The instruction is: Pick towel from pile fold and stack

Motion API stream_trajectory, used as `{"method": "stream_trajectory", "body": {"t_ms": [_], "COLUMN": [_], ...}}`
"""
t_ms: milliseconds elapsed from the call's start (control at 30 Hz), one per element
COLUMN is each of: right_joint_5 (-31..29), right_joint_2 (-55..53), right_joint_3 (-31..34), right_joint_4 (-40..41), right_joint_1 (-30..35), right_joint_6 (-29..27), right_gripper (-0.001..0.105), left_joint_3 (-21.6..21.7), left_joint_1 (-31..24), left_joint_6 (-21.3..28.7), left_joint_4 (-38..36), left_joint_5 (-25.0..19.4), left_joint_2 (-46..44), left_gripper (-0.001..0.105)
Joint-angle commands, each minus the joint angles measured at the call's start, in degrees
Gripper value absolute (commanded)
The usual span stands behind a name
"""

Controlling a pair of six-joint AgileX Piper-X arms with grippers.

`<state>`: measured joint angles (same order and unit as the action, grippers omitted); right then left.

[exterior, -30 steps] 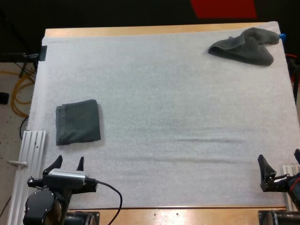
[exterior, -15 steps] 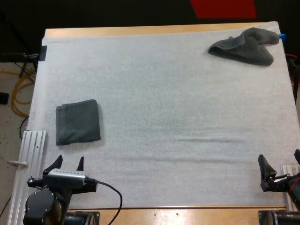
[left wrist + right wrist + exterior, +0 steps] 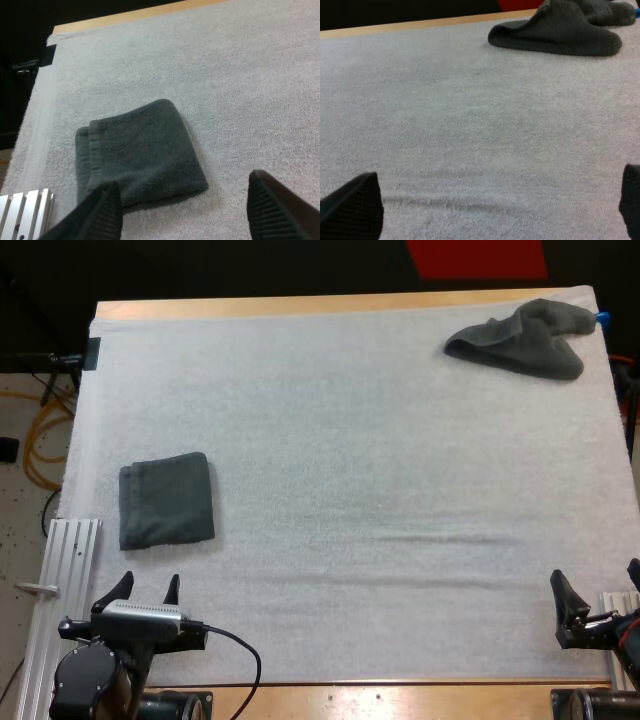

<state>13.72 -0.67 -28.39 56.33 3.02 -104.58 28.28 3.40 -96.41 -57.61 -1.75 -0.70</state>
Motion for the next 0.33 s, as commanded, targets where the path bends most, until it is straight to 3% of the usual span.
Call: {"method": "stream_trajectory", "body": {"t_ms": [0, 300], "right_joint_5": [0.1, 0.1], "right_joint_2": [-1.2, -1.2], "right_joint_3": [-0.3, -0.3], "right_joint_4": [-0.1, -0.1], "right_joint_1": [0.0, 0.0], "right_joint_6": [-0.2, -0.2], "right_gripper": [0.093, 0.093], "left_joint_3": [0.3, 0.3], "left_joint_1": [0.0, 1.4], "left_joint_6": [-0.6, -0.6], "left_joint_4": [1.0, 1.0], "left_joint_5": [0.3, 0.3], "left_joint_2": [-8.0, -8.0], "left_gripper": [0.053, 0.053]}}
